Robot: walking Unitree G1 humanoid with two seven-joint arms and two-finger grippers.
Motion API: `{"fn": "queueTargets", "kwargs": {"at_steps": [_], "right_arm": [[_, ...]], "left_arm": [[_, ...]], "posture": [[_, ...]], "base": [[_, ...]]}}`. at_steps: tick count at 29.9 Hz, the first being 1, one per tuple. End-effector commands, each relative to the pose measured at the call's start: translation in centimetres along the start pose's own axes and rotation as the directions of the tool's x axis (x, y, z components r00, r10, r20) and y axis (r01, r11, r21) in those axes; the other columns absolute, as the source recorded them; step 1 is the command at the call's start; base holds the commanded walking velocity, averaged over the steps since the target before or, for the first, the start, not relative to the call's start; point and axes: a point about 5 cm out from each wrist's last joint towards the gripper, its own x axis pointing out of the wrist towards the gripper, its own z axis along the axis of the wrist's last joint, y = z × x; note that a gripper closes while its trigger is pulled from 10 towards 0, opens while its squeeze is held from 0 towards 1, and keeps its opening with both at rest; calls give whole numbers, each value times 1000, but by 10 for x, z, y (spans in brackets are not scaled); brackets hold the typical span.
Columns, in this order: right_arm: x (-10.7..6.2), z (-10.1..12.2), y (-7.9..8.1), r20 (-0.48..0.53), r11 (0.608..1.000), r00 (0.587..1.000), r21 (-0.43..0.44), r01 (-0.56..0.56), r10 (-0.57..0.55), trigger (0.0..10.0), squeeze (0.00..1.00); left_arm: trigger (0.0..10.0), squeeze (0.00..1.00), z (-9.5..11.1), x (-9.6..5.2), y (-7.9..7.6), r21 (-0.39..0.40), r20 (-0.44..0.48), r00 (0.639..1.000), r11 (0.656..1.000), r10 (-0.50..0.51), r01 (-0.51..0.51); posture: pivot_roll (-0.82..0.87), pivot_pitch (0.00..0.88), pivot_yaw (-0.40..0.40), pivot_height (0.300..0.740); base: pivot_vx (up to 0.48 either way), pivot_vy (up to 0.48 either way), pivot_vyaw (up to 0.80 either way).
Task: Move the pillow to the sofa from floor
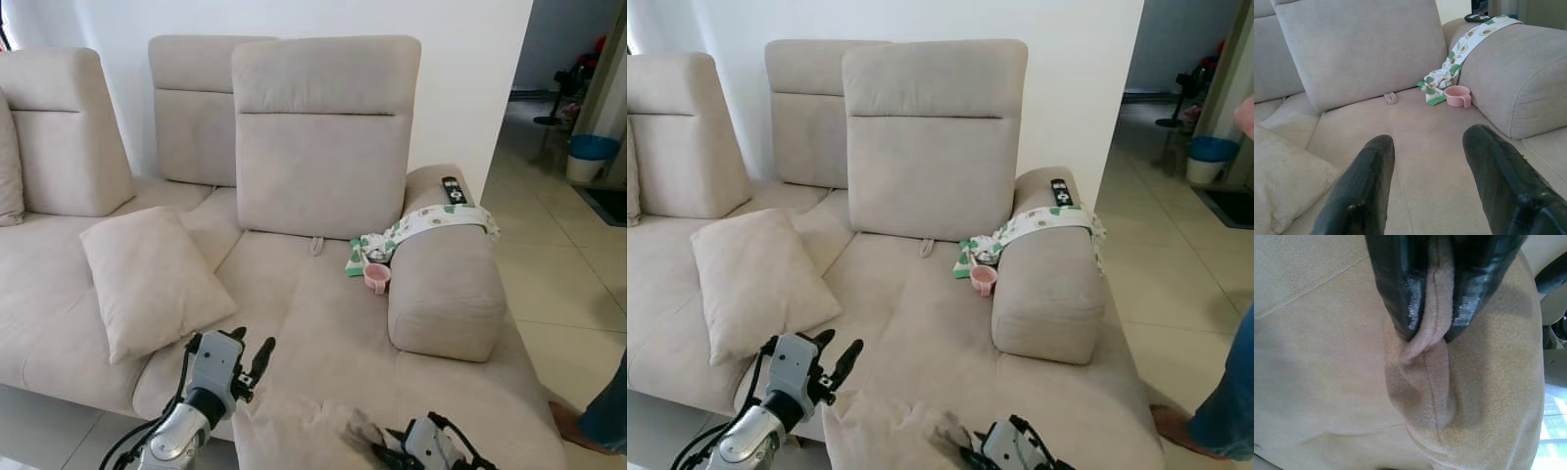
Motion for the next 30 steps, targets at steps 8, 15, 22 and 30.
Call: {"fn": "queueTargets", "kwargs": {"at_steps": [8,15,22,30], "right_arm": [[-9,5,2,12,997,999,-69,-42,43,0,0],[-28,-3,8,-21,994,998,-86,-60,58,0,0],[-32,-7,7,-35,995,998,-88,-49,46,0,0],[-34,-4,5,-45,993,998,-108,-56,52,0,0]], "left_arm": [[10000,0,1,9,-9,195,-56,973,954,-223,230],[10000,122,16,13,7,269,-169,844,799,-510,537],[10000,0,17,-5,3,178,-299,614,589,-731,788],[10000,0,10,3,2,228,-381,547,498,-745,837]], "posture": [[17,0,49,550],[-2,0,51,550],[-15,0,56,550],[-27,0,59,550]], "base": [[0,0,0],[0,0,0],[0,0,0],[0,0,0]]}}
